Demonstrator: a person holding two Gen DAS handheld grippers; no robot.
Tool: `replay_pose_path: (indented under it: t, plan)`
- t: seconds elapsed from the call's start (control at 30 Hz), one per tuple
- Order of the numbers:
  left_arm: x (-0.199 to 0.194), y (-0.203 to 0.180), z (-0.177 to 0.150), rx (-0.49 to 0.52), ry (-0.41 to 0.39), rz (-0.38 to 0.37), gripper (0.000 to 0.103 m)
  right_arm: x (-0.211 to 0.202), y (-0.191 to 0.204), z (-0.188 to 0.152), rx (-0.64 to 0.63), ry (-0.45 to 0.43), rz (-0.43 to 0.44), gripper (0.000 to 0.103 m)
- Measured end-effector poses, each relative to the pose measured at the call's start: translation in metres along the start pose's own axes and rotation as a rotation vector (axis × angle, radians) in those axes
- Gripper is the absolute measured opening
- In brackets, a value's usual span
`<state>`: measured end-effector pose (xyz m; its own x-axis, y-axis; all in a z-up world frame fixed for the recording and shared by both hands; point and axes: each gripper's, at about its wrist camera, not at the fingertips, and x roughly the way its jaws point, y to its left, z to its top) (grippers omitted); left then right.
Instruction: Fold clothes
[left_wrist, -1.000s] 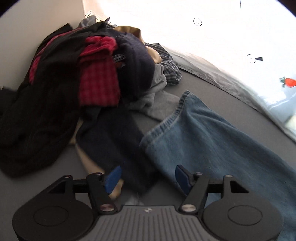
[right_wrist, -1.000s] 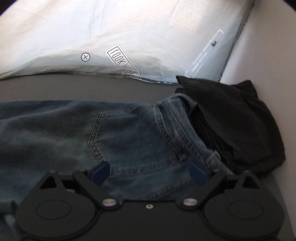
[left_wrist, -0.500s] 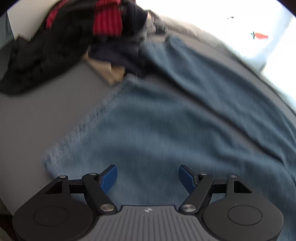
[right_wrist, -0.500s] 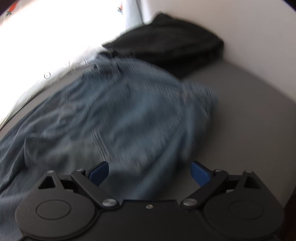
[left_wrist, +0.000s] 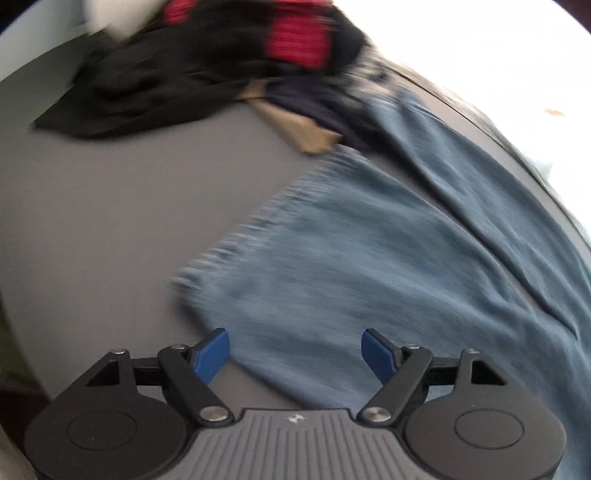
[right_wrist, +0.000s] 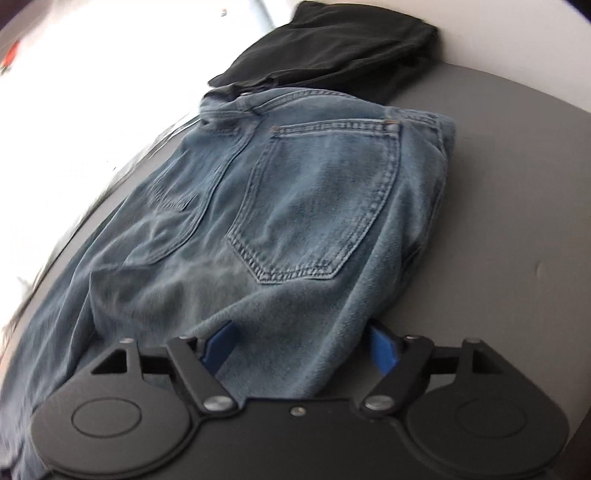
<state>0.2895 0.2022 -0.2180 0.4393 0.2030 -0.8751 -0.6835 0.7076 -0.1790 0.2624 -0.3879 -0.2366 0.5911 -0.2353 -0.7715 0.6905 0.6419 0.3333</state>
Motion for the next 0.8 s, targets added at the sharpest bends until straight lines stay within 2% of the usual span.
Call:
replay_pose_path:
  t: [0.13,0.23,0.3,0.33,0.37,0.4,0.43,0.47,0.57,0.7,0.8]
  plan:
    - [0.003,0.028,0.017,-0.087,0.016,-0.050,0.082,0.001,0.007,-0.002,0.011,-0.014,-0.043,0.080]
    - [0.004,0.036,0.026,-0.066,-0.002,-0.010,0.082,0.003,0.010,-0.003,0.025,-0.026,-0.068,0.082]
    - [0.009,0.043,0.030,-0.097,0.004,-0.021,0.080,0.004,0.010,-0.002,0.045,-0.026,-0.075,0.083]
    - [0.010,0.046,0.032,-0.124,0.005,-0.027,0.073,0.004,0.009,0.000,0.057,-0.023,-0.076,0.081]
    - [0.009,0.048,0.032,-0.140,-0.006,-0.032,0.062,0.003,0.007,0.003,0.063,-0.020,-0.062,0.068]
    - [0.008,0.051,0.034,-0.147,-0.014,-0.043,0.035,0.002,0.004,0.006,0.069,-0.023,-0.037,0.033]
    - [0.008,0.052,0.036,-0.155,-0.019,-0.046,0.021,0.003,-0.001,0.011,0.108,-0.009,-0.016,0.018]
    - [0.008,0.053,0.037,-0.160,-0.027,-0.044,0.015,0.005,-0.007,0.015,0.148,0.006,0.005,0.011]
    - [0.007,0.056,0.042,-0.173,-0.034,-0.054,0.011,0.003,-0.021,0.020,0.270,0.010,0.077,0.006]
    - [-0.008,0.059,0.053,-0.206,-0.047,-0.075,0.011,-0.021,-0.016,0.017,0.249,-0.036,0.092,0.004]
    - [-0.033,0.063,0.066,-0.214,-0.088,-0.096,0.011,-0.046,-0.015,0.016,0.236,-0.041,0.132,0.004]
